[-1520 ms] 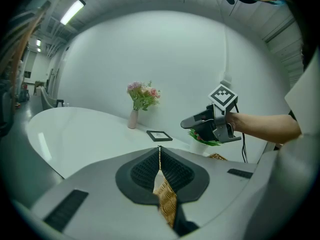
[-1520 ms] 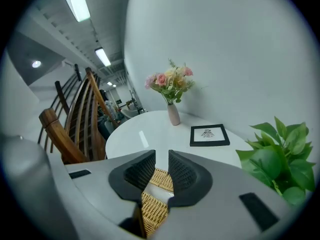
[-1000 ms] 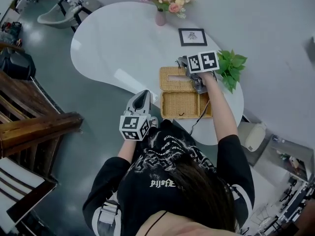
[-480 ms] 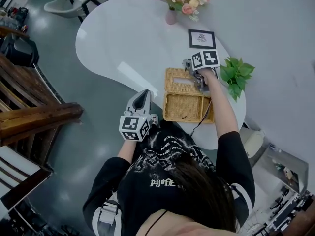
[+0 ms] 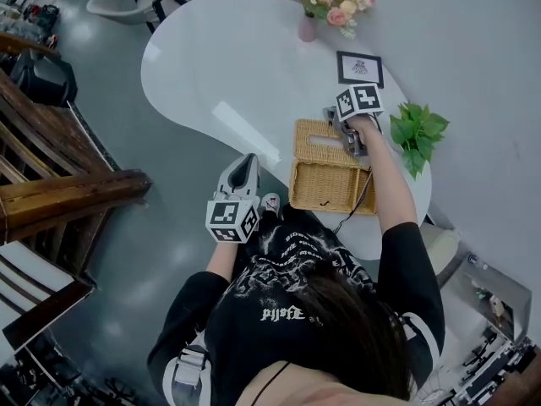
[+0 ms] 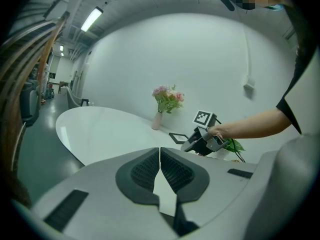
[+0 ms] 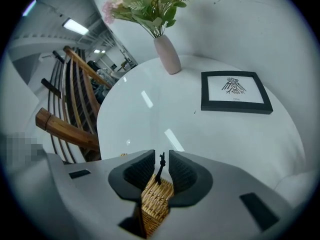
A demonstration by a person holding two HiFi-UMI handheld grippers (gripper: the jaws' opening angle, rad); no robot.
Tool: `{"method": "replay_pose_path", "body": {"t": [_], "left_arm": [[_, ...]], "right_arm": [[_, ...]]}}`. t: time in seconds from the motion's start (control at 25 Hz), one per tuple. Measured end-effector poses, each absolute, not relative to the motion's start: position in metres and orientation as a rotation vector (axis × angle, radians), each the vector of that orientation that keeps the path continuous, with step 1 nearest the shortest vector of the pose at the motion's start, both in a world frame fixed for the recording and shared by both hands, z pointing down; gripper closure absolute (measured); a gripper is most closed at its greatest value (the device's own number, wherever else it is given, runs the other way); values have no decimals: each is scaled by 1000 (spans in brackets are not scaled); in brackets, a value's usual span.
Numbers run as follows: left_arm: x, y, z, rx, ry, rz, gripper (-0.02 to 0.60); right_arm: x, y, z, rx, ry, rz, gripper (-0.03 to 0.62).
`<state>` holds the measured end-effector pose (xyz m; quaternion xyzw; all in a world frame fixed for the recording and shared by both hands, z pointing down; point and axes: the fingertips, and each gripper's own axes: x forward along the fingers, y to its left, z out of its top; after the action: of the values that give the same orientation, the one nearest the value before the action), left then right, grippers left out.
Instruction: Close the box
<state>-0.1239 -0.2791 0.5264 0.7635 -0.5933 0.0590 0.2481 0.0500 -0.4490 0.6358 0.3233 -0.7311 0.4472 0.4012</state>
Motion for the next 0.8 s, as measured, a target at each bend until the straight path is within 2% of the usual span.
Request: {"method": "replay_pose_path", "body": {"t": [0.2, 0.8], "left_arm": [[-129, -276, 526, 2078, -1636, 155, 557], [-132, -264, 524, 2078, -1648, 129, 557]], "right_arm": [[53, -442, 645, 758, -1771, 1104, 533], [50, -447, 620, 755, -1830, 1104, 546]]}}
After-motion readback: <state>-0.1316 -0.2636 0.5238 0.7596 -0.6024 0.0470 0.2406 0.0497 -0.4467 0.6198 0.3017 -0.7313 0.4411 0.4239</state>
